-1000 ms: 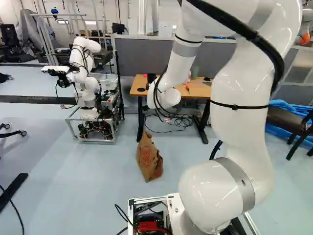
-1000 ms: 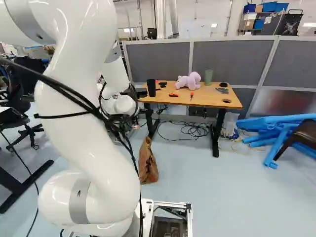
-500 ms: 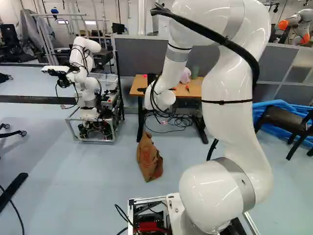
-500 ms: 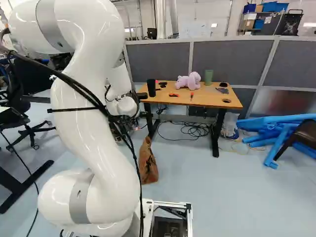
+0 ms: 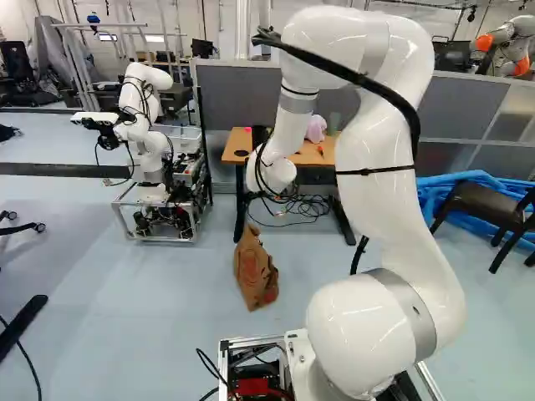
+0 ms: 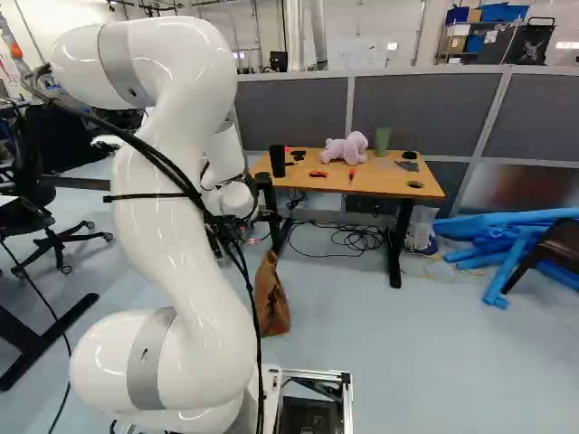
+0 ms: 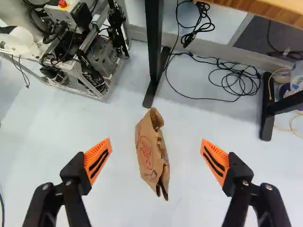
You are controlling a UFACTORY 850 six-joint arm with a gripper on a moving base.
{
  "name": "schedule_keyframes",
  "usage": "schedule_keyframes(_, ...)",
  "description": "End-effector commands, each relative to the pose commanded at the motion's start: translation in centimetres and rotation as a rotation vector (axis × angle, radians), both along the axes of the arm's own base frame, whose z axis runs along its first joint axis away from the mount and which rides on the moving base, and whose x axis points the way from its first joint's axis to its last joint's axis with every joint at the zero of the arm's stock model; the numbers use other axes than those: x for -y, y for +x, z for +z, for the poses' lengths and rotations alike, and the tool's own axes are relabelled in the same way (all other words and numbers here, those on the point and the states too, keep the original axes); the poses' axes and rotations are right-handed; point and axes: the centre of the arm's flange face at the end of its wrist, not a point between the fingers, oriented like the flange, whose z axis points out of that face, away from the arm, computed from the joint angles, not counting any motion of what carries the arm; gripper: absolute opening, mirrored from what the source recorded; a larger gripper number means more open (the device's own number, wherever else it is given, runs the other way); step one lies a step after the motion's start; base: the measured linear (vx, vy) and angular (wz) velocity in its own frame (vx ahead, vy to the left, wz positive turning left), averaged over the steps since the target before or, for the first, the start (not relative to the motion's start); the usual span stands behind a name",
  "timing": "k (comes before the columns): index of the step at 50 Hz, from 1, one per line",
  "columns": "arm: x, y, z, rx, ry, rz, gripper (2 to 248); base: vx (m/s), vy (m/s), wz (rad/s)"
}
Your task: Pick up the bag on the ground and place it on the table
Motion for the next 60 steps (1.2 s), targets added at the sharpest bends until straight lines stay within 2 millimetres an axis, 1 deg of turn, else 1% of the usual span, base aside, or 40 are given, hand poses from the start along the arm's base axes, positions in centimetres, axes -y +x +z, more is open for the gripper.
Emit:
schedule_keyframes(54, -0.2, 2.1, -7.6, -0.136, -0.021, -0.003, 247, 0.000, 0.000, 0.000)
schedule_keyframes(60, -0.2, 2.3, -8.2, -0.146, -0.022, -0.003, 247, 0.000, 0.000, 0.000)
